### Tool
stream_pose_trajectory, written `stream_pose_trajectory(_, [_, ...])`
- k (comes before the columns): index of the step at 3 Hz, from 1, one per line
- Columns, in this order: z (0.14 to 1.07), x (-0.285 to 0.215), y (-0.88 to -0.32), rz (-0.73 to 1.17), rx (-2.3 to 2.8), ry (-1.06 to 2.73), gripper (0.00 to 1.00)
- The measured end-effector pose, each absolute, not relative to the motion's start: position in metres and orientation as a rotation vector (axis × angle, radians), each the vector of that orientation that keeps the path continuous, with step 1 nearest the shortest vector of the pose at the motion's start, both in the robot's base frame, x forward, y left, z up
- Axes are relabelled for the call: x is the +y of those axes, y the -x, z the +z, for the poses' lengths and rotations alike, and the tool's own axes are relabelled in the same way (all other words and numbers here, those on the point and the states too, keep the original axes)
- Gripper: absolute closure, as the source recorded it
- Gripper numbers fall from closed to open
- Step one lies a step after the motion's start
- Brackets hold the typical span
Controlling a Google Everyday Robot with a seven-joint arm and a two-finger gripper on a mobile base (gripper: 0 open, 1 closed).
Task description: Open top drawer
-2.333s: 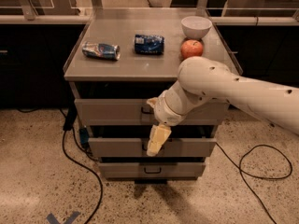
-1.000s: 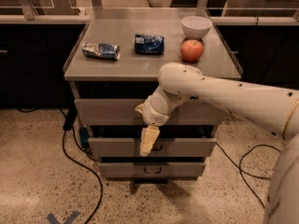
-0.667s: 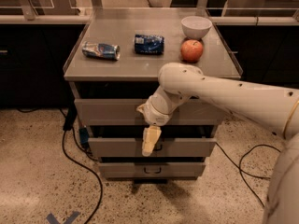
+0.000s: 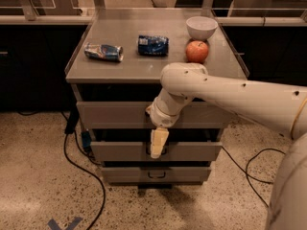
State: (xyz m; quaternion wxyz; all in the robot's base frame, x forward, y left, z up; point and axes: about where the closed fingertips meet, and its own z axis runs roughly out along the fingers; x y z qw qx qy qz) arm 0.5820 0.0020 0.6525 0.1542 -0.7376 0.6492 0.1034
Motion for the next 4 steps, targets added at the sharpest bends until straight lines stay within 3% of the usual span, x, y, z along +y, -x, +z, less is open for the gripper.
stream_pose_trajectory(4, [0.6425, -0.0092, -0.5825, 0.421, 1.845, 2.029, 0.0])
